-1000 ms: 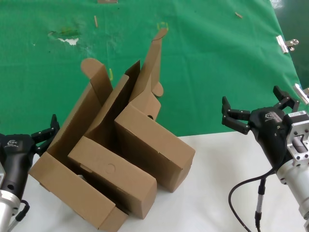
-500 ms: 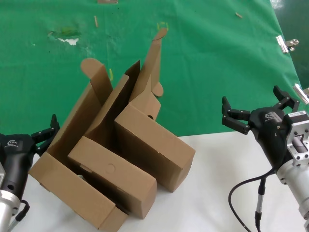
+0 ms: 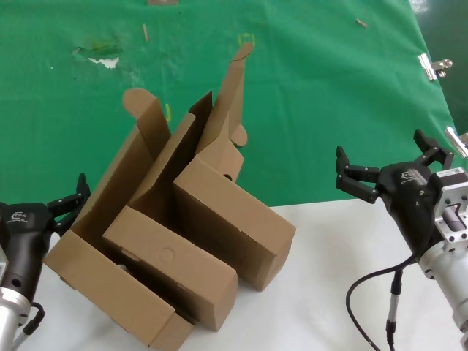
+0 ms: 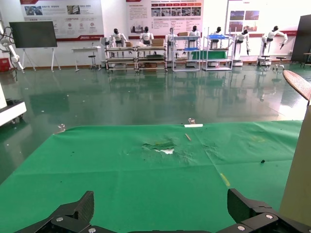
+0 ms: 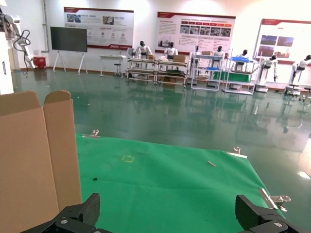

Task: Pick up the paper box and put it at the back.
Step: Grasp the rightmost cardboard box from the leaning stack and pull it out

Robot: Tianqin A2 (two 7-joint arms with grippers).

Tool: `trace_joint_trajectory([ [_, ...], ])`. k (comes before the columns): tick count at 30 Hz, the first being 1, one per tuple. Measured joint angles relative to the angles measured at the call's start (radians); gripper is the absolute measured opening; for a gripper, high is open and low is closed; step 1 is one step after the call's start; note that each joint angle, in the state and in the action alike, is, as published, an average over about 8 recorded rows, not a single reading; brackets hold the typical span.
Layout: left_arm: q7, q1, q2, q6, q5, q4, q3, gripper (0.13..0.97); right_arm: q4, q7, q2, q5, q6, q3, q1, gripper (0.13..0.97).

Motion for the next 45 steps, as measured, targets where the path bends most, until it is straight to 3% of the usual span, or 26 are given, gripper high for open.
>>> trace_joint_trajectory([
  [45,0.0,0.0,0.0,0.0,0.0,0.0,0.0,0.963,0.0,0.0,0.0,0.0,0.0,0.0,0.0,0.966],
])
